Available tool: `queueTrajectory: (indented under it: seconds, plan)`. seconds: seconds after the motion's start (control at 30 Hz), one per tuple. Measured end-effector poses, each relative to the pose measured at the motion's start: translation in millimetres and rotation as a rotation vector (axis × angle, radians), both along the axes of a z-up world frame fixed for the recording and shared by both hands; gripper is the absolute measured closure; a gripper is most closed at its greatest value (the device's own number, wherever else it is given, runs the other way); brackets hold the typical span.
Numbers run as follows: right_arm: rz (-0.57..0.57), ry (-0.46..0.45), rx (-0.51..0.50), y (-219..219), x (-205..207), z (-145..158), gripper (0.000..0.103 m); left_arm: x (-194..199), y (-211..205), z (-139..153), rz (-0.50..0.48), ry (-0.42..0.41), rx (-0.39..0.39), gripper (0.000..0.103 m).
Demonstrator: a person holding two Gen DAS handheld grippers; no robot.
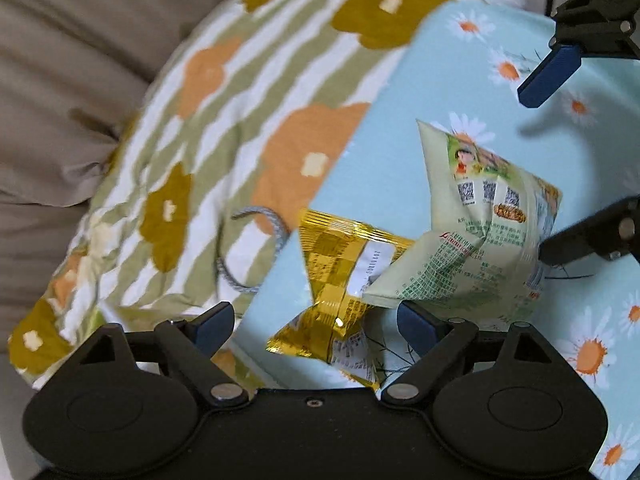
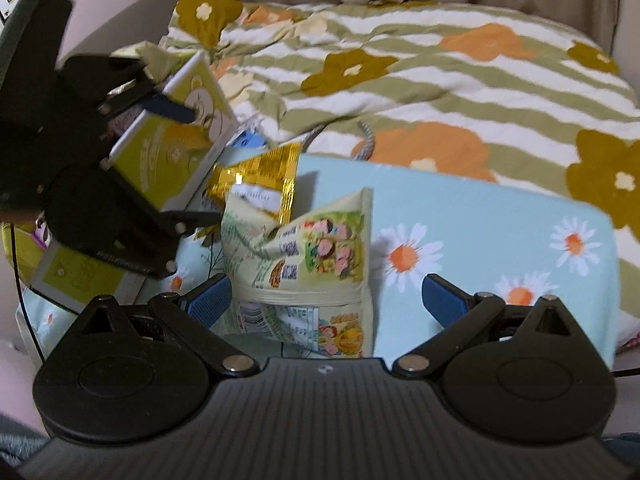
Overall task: Organize snacks
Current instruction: 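Grasp the gold foil bag with the left tool while the right tool grasps the green cartoon bag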
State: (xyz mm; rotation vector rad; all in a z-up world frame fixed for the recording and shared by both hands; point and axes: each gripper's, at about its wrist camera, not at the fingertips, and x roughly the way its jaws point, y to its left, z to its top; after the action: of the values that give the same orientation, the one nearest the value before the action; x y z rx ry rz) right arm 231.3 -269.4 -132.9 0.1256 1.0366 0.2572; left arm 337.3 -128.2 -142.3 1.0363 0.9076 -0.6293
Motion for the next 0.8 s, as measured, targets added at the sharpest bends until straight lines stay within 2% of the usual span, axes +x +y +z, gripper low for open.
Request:
queueTrajectory:
  seconds: [0.23, 0.37, 0.47, 0.67, 0.8]
  plan:
    - [0.011, 0.015, 0.065, 4.9, 5.3, -20.2, 0.000, 28.1, -8.8, -21.1, 0.057, 0.157, -0.007, 0.019]
    - [-0.029, 0.031, 0.081, 4.3, 8.6, -27.4, 0.000, 36.2, -11.4, -32.9, 0.106, 0.200, 0.001, 0.037]
    - [-0.078, 0.037, 0.109, 1.0, 9.7, -29.8, 0.000, 38.7, -10.1, -35.8, 0.153, 0.208, -0.017, 0.056]
    - [-0.125, 0.037, 0.141, 0.7, 8.4, -31.6, 0.000, 38.5, -3.2, -30.3, 0.288, 0.242, -0.112, 0.060]
    - [-0.137, 0.039, 0.163, 1.1, 9.8, -32.8, 0.000, 30.1, 0.1, -27.4, 0.368, 0.237, -0.162, 0.061]
